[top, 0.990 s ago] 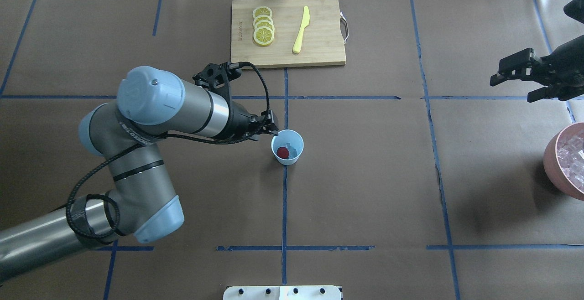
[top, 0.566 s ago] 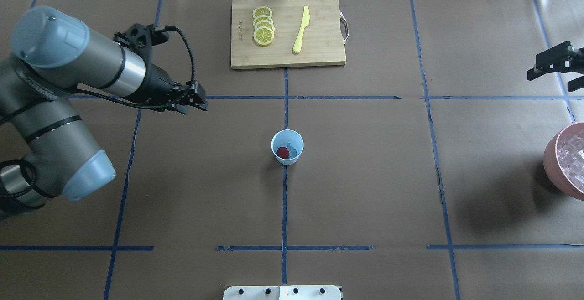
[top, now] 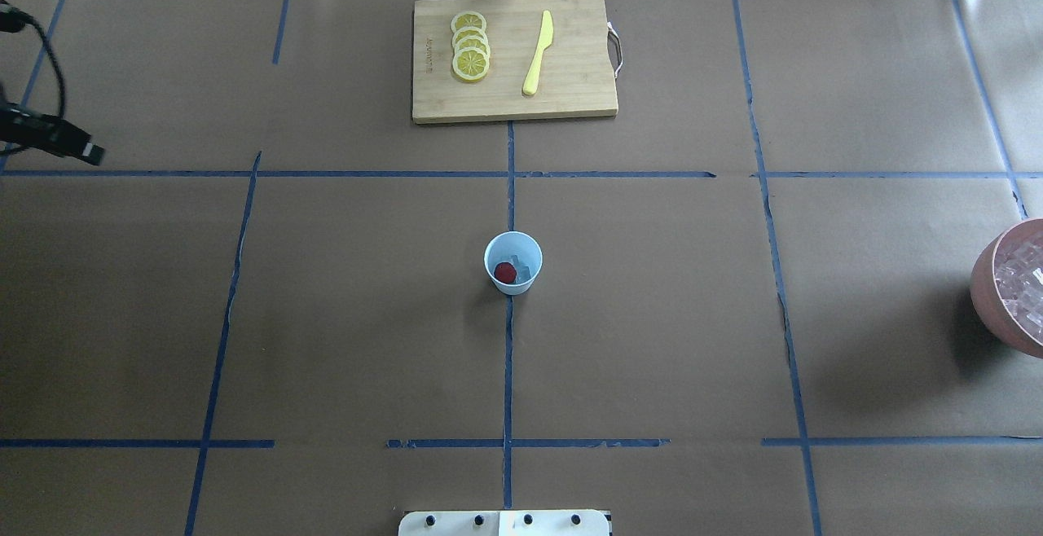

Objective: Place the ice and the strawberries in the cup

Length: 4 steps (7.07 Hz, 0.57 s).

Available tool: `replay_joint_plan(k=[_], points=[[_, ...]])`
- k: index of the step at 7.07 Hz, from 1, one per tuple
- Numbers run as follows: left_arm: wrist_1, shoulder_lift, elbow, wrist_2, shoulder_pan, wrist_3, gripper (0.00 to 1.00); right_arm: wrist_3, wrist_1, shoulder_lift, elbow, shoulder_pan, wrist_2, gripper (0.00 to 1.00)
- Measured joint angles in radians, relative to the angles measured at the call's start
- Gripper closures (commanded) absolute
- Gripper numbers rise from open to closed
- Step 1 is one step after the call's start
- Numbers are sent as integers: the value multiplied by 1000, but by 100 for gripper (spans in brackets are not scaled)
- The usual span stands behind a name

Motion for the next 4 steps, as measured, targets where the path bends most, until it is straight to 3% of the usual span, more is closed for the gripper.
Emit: replay_joint_plan(k=[2,4], points=[[273,34,0,-10,-210,367,45,-221,-4,0,-110,90,16,1],[451,49,52,-7,-346,513,0,-358,-9,-23,-150,144,19,1]])
